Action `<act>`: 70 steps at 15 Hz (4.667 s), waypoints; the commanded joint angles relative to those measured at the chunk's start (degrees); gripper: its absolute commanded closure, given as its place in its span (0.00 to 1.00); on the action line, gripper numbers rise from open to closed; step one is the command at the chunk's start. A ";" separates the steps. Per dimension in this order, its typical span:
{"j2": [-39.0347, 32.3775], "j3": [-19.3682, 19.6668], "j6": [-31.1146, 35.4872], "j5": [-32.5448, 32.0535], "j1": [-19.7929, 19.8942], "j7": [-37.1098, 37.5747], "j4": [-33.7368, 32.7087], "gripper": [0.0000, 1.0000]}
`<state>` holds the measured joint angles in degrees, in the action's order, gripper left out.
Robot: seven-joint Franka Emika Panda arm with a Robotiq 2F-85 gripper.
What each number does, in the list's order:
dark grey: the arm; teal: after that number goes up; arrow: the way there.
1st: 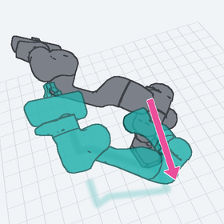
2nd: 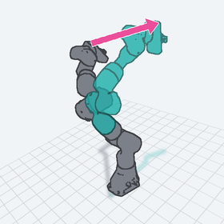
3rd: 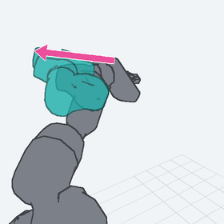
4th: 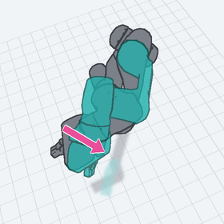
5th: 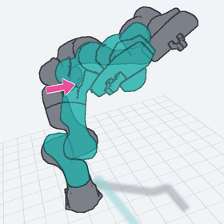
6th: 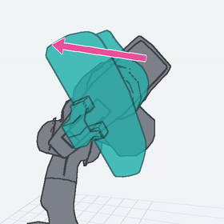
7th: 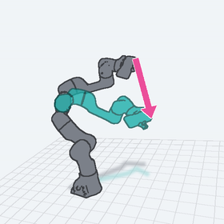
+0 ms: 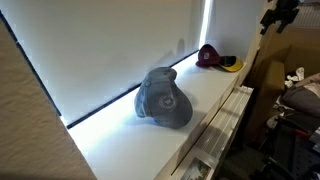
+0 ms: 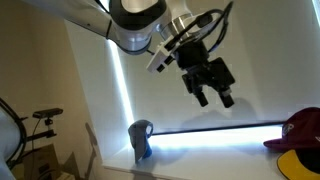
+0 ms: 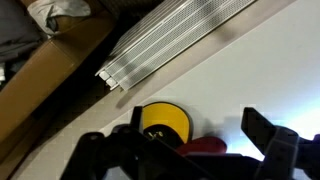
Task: Slide the black cap to the left on the windowsill
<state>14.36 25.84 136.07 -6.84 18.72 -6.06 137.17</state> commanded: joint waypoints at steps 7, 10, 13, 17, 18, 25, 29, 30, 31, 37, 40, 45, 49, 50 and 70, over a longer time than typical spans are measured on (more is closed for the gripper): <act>-15.44 10.84 -9.17 36.79 5.54 -8.84 -18.03 0.00; -13.89 10.19 -8.17 36.64 5.86 -8.41 -17.03 0.00; -12.49 9.97 -6.93 38.68 5.76 -8.52 -16.63 0.00; -20.93 6.01 -6.73 38.75 3.79 -2.22 -23.23 0.00; -23.54 4.58 -6.74 38.27 3.82 -0.95 -24.54 0.00; -40.86 -0.86 -5.85 34.27 7.92 14.27 -37.15 0.00; -47.47 -0.43 -10.93 27.67 9.86 23.65 -45.01 0.00; -49.11 -0.73 -13.34 26.57 10.80 24.88 -47.89 0.00; -50.05 -0.95 -15.29 25.59 11.52 25.44 -49.82 0.00; -53.63 -1.60 -16.08 23.82 11.88 27.43 -52.29 0.00; -60.16 -2.79 -21.65 23.00 13.45 28.53 -57.97 0.00; -66.68 -5.25 -13.65 30.24 16.63 35.67 -63.03 0.00; -66.99 -5.64 -9.16 29.21 16.76 37.03 -62.70 0.00; -67.20 -5.85 -7.78 29.43 17.03 37.55 -63.14 0.00; -71.01 -5.35 -9.41 31.85 16.20 39.47 -69.51 0.00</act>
<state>-56.65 20.49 126.67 25.02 34.92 33.42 67.65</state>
